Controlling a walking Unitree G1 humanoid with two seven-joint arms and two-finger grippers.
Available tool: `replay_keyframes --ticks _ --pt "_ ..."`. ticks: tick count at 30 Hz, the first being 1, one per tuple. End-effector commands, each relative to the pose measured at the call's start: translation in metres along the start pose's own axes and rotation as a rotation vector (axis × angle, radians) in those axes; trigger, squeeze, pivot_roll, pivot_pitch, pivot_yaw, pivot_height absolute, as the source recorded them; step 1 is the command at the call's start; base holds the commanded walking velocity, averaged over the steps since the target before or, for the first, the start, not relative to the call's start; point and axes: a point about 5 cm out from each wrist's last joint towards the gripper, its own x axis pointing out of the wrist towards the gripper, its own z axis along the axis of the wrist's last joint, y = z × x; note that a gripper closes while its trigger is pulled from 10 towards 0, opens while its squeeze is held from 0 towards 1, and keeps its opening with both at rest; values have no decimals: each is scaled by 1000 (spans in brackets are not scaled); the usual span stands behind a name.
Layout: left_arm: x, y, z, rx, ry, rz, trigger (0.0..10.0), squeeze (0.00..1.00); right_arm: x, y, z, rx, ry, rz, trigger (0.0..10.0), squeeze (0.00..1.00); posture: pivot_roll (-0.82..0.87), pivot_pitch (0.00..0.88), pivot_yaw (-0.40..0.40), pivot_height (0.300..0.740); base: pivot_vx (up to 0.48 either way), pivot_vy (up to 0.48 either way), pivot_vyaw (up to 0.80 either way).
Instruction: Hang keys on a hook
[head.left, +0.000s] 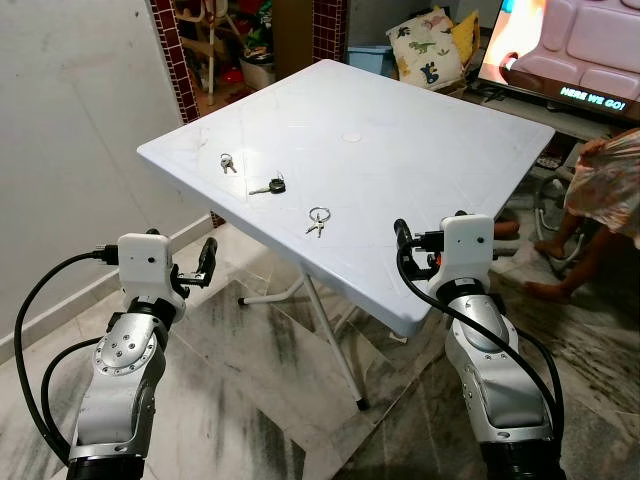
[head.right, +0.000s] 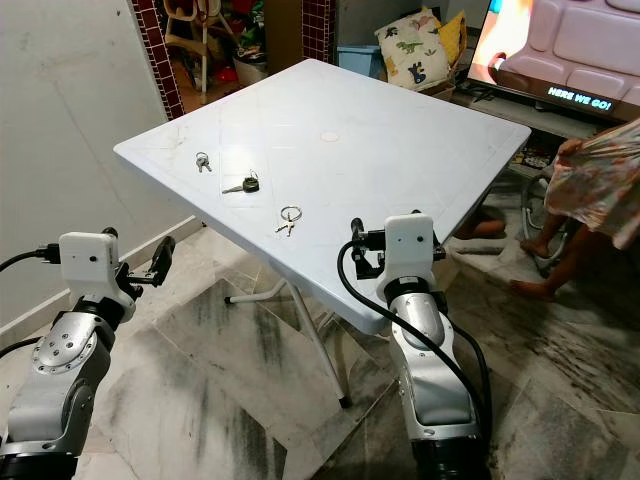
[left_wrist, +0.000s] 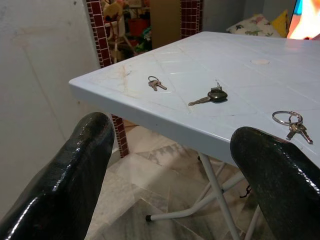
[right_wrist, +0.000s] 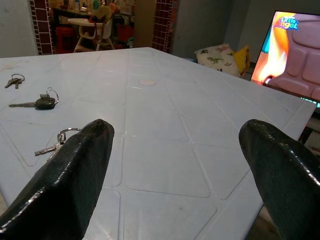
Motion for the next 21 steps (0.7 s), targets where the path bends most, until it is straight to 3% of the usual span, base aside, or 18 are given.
replay_keyframes --ticks 1,19,21 --pt "1 2 2 6 -3 3 10000 0 1 -2 0 -1 8 -5 10000 0 30 0 -19 740 0 0 0" --pt "1 2 2 6 -3 3 10000 0 1 -2 0 -1 8 -5 10000 0 30 0 -19 740 0 0 0" --pt "-4 -3 2 12 -11 18 10000 0 -2 -7 2 101 -3 -7 10000 0 14 0 -6 740 0 0 0"
